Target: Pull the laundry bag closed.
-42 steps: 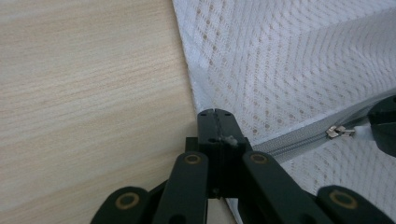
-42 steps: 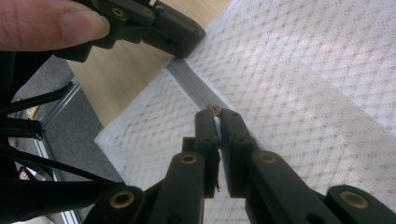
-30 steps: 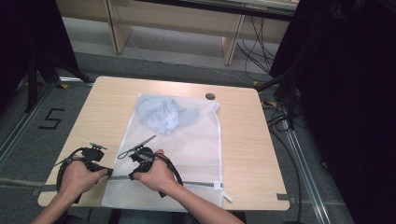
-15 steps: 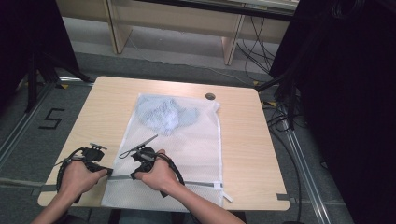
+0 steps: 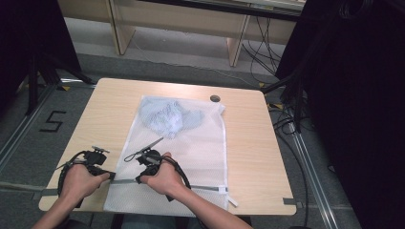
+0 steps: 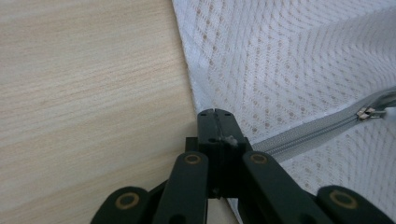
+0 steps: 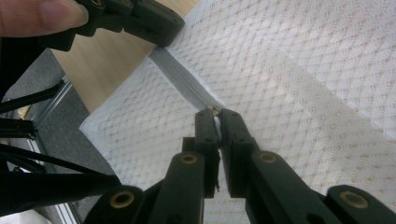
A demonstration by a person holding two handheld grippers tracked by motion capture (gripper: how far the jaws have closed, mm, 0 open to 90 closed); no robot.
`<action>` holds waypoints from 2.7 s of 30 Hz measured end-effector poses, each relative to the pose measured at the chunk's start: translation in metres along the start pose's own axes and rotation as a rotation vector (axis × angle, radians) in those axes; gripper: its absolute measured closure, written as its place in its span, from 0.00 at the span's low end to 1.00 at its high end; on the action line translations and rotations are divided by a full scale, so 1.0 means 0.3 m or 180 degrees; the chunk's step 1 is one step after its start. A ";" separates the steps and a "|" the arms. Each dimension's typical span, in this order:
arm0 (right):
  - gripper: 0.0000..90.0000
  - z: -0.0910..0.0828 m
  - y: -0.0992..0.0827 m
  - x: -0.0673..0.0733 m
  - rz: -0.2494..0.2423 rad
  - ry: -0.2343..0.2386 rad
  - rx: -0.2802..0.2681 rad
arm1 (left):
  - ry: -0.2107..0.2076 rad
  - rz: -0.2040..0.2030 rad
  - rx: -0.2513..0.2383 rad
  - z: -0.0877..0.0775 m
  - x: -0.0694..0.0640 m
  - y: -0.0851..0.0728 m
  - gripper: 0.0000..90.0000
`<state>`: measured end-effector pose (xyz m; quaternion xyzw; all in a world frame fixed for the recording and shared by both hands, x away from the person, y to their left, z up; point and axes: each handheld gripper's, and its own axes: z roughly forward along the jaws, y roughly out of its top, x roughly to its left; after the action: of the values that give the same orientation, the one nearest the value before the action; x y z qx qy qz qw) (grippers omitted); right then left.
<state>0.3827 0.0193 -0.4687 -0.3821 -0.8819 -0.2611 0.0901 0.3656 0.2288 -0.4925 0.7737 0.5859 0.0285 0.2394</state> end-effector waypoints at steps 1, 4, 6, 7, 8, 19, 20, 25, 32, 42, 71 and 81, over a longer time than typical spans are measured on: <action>0.97 0.000 0.000 0.000 0.0000 0.0000 0.0000 | 0.0002 -0.0001 0.0002 0.000 0.000 0.000 1.00; 0.97 -0.004 -0.002 -0.003 0.0011 -0.0019 0.0009 | -0.0004 -0.0003 0.0002 0.000 0.001 0.000 1.00; 0.97 -0.008 -0.002 -0.003 0.0021 -0.0012 0.0048 | -0.0004 -0.0001 0.0002 0.000 0.001 0.000 1.00; 0.97 -0.007 -0.002 -0.003 0.0020 -0.0022 0.0035 | 0.0004 -0.0005 0.0001 0.000 -0.001 0.000 1.00; 0.97 -0.008 -0.002 -0.003 0.0019 -0.0019 0.0051 | 0.0006 -0.0003 0.0001 0.000 -0.001 0.000 1.00; 0.97 -0.015 -0.008 -0.013 0.0008 -0.0038 0.0037 | 0.0004 -0.0005 -0.0001 0.000 -0.001 0.000 1.00; 0.97 -0.015 -0.008 -0.013 0.0008 -0.0038 0.0037 | 0.0003 -0.0005 -0.0002 0.000 0.000 0.000 1.00; 0.97 -0.020 -0.008 -0.011 0.0023 -0.0046 0.0040 | -0.0001 -0.0007 -0.0005 0.000 0.000 -0.001 1.00; 0.97 -0.031 -0.011 -0.015 0.0047 -0.0061 0.0061 | 0.0002 -0.0007 -0.0001 0.000 0.000 0.000 1.00; 0.97 -0.038 -0.018 -0.018 0.0077 -0.0067 0.0059 | -0.0001 -0.0004 0.0006 -0.001 0.001 0.000 1.00; 0.97 -0.057 -0.031 -0.038 0.0119 -0.0091 0.0058 | 0.0001 -0.0004 -0.0003 0.000 0.000 0.000 1.00; 0.97 -0.066 -0.038 -0.046 0.0130 -0.0077 0.0084 | -0.0001 -0.0005 -0.0001 0.000 0.000 0.000 1.00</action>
<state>0.3832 -0.0064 -0.4614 -0.4020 -0.8783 -0.2428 0.0898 0.3656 0.2289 -0.4925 0.7732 0.5864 0.0283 0.2396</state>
